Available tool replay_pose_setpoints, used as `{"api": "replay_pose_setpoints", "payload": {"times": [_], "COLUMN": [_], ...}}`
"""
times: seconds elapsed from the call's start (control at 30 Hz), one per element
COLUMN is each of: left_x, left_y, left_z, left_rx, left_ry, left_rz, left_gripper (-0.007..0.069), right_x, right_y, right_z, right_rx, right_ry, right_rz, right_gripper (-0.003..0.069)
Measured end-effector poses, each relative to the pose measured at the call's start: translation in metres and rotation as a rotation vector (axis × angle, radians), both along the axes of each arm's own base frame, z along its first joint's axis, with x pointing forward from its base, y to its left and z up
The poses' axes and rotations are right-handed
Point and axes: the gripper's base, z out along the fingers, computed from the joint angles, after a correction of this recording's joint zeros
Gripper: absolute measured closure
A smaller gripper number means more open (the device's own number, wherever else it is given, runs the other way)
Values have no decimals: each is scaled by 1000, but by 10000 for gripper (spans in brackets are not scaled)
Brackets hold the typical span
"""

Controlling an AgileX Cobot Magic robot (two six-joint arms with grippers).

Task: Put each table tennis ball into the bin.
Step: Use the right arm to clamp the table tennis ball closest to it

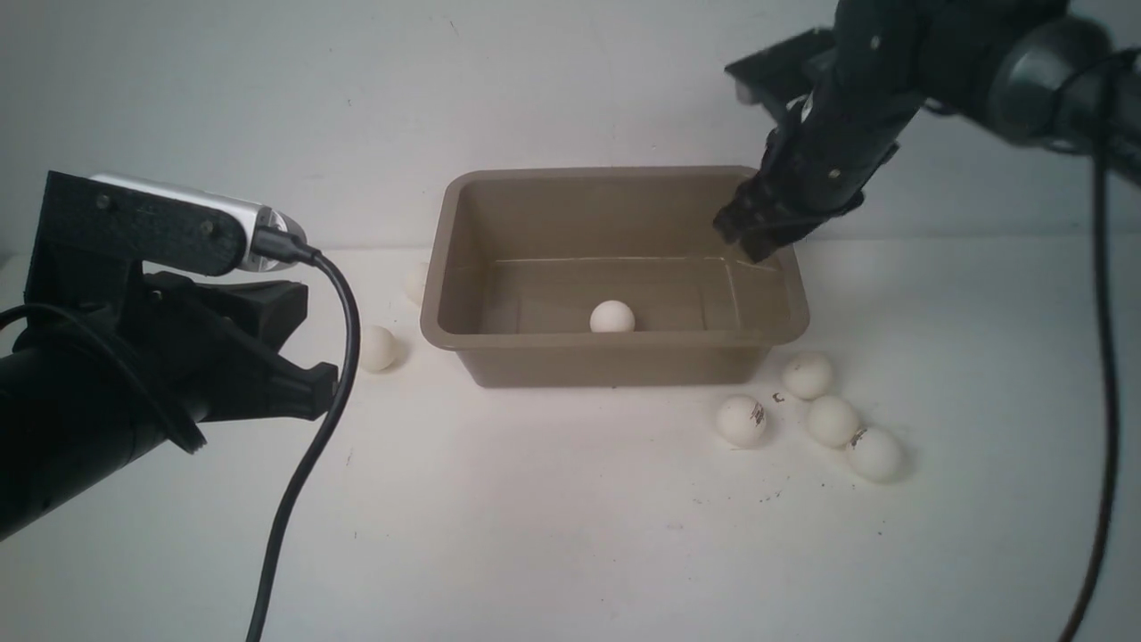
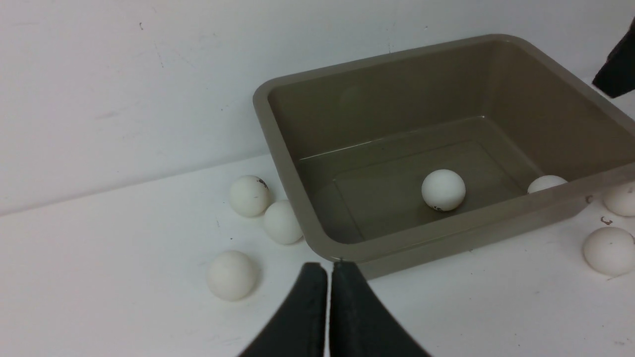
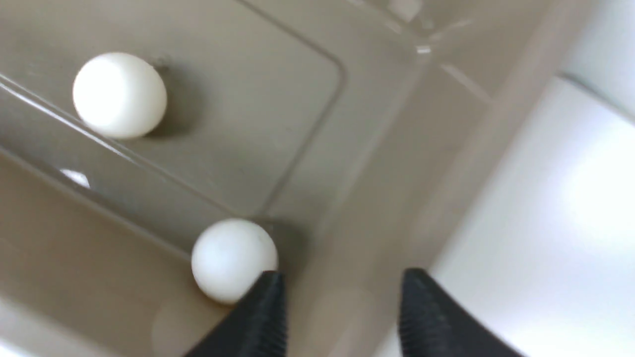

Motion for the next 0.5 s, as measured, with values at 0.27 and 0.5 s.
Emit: {"api": "replay_pose_setpoints", "payload": {"times": [0.27, 0.5], "left_x": [0, 0], "left_y": [0, 0], "left_z": [0, 0], "left_rx": [0, 2], "left_ry": [0, 0], "left_rz": [0, 5], "left_gripper": [629, 629], "right_x": [-15, -18], "right_y": [-16, -44], "right_z": [34, 24], "right_rx": [-19, 7], "right_ry": [-15, 50], "right_rz": [-23, -91], "right_gripper": [477, 477]}}
